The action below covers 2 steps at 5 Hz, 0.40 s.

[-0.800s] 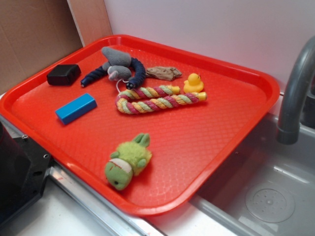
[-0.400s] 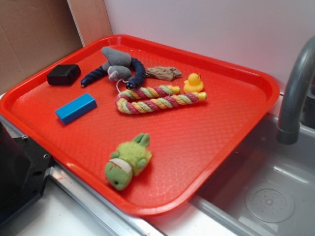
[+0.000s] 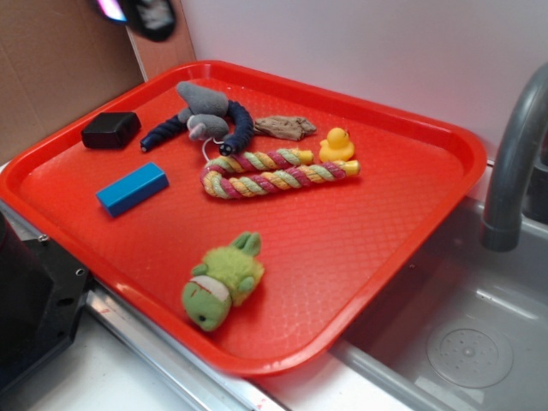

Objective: Grab the yellow duck.

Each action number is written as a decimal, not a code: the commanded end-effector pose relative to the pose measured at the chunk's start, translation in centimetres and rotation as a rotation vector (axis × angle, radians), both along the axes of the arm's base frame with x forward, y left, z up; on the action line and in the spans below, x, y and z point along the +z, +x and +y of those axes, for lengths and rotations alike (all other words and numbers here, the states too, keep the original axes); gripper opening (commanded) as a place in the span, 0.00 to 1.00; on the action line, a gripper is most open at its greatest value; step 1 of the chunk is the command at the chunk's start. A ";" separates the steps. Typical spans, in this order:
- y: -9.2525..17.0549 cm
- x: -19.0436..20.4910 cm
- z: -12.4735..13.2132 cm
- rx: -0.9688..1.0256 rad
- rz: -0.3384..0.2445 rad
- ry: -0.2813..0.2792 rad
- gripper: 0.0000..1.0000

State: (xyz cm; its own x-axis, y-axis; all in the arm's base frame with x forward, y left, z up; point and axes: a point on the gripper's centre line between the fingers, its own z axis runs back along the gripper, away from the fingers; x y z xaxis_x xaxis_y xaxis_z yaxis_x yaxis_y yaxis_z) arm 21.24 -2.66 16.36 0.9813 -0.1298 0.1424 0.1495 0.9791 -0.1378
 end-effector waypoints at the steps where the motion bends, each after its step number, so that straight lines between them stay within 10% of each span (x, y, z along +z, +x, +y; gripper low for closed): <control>1: 8.4 -4.3 -0.2 0.004 -0.070 0.041 1.00; 2: 10.9 -7.1 -1.6 -0.036 -0.076 0.019 1.00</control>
